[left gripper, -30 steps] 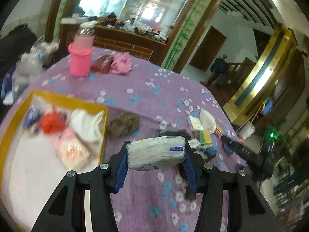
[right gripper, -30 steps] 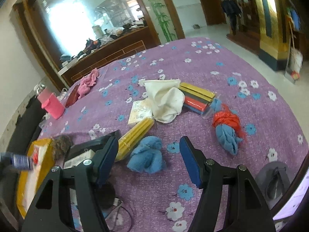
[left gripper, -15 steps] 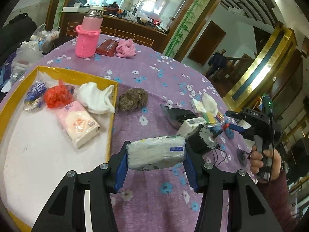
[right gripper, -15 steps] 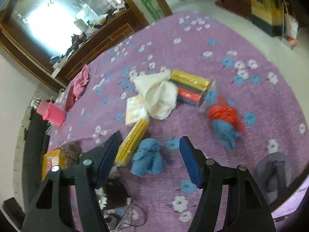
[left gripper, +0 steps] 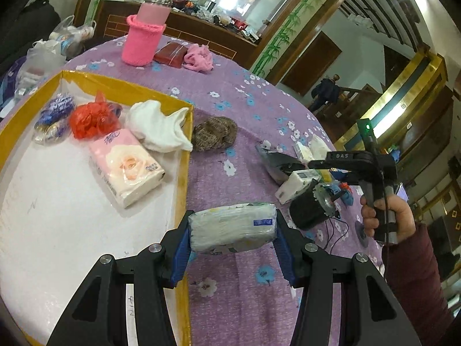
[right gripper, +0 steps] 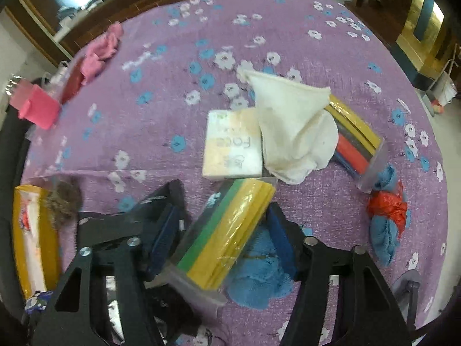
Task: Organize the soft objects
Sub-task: 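Grasp the yellow-green packet with the right gripper while the left holds the white packet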
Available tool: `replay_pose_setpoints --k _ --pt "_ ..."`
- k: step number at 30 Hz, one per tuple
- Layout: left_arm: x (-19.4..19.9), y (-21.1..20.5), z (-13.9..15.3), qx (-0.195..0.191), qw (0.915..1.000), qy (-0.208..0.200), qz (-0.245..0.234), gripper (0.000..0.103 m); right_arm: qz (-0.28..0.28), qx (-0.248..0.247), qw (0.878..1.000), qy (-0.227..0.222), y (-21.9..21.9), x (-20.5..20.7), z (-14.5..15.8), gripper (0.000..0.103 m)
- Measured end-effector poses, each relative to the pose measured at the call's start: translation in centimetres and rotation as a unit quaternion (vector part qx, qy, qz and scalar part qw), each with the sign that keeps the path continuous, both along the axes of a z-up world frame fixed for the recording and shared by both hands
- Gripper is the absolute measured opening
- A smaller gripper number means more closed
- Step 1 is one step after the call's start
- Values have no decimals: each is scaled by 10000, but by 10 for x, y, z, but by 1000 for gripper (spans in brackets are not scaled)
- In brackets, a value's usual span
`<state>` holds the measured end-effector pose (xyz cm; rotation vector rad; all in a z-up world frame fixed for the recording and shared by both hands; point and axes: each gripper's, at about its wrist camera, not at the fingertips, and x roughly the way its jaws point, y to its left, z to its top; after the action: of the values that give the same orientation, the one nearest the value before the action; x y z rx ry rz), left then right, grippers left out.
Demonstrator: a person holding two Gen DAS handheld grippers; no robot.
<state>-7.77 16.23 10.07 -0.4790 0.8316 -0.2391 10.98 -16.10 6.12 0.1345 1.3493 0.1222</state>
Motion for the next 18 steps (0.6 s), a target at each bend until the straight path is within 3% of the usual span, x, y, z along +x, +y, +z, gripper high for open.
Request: replay_pose_setpoints --k 1,5,9,18 --pt "0 1 -2 -27 10000 8 10 50 -55 -9 10000 -38 -2 -1 0 33" --pt "-2 5 -6 -116 9999 28 51 50 -145 136 9997 -111 -6 -8 4 21" --pt "-12 13 -2 -187 9997 -51 139 50 -183 332 9982 -462 -2 -20 24 17" --pt "-51 60 17 -605 9970 -378 315 50 -316 451 9863 -1553 4 -56 104 16"
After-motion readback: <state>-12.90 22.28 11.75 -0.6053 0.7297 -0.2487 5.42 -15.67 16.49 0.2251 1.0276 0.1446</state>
